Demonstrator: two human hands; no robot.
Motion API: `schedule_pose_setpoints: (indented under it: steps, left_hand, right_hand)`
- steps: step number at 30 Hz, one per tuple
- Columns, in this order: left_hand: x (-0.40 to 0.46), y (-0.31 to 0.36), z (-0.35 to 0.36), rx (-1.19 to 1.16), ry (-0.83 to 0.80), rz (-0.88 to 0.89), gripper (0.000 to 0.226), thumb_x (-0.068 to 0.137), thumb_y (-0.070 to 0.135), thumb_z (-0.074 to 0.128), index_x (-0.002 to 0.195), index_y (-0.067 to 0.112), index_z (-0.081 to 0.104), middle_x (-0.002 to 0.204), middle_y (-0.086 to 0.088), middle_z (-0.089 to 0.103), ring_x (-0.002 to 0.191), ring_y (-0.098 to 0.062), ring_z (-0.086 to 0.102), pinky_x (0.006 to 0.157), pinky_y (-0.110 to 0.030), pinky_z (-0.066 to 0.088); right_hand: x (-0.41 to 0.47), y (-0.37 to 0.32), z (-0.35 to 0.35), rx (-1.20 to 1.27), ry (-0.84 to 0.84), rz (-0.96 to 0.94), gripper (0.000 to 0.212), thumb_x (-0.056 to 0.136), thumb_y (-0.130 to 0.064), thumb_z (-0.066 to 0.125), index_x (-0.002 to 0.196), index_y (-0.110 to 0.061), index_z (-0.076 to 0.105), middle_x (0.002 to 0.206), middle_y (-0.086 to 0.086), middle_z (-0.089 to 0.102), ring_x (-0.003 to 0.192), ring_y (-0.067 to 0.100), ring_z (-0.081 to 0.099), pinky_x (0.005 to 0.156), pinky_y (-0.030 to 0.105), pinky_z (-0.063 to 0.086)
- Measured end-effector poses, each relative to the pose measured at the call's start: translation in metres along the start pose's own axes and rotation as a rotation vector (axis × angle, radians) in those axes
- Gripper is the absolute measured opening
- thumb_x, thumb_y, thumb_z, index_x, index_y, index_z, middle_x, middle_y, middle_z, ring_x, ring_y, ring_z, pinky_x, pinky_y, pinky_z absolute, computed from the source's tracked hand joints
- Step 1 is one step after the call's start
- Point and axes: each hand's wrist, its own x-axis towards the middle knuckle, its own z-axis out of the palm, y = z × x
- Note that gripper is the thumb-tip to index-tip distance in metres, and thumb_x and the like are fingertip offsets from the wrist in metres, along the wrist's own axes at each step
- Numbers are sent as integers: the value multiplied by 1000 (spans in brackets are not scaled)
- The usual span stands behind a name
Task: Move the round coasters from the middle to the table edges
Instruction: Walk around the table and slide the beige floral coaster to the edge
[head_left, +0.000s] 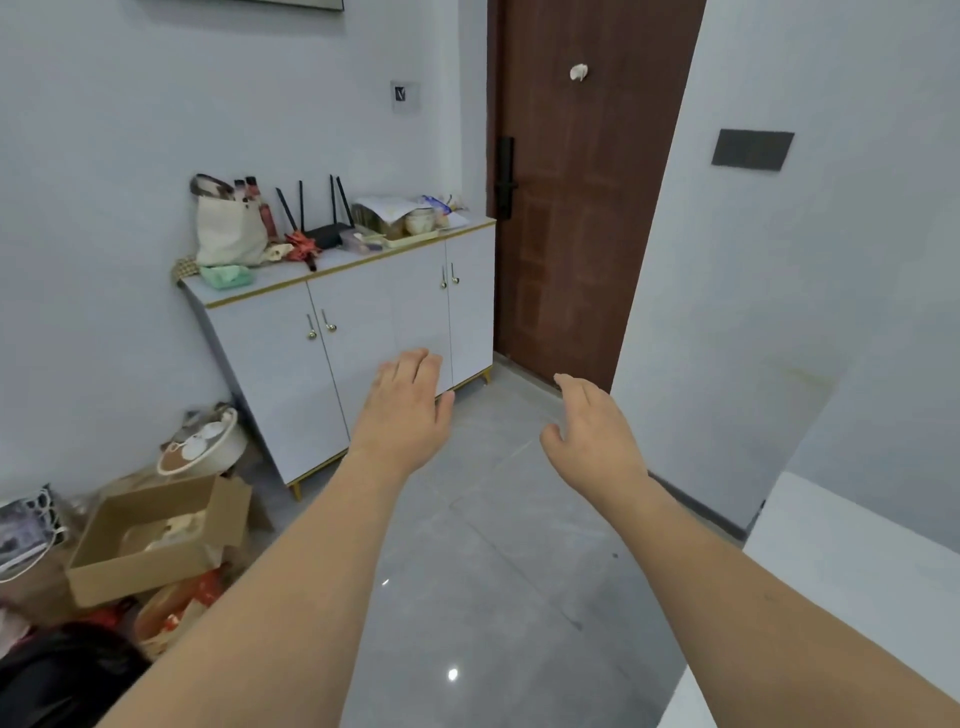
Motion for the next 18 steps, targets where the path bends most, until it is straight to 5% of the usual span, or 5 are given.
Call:
schedule_pose_setpoints:
  steps: [10, 18]
  left_hand:
    - [145, -41, 64, -28, -71, 298, 48, 95, 26, 49, 136, 2, 47, 142, -16, 46, 130, -33, 42, 114, -42, 28]
    - [260, 2, 126, -142, -127, 532, 49, 97, 31, 46, 141, 8, 43, 149, -10, 42, 140, -27, 34, 121, -44, 18]
  right_hand:
    - [100, 13, 33, -94, 88, 204, 60, 86, -19, 49, 144, -9, 33, 144, 11, 44, 131, 28, 40, 111, 37, 30]
    - [166, 53, 26, -193, 180, 385, 58, 88, -21, 48, 143, -10, 33, 145, 9, 41, 132, 26, 38, 111, 38, 32]
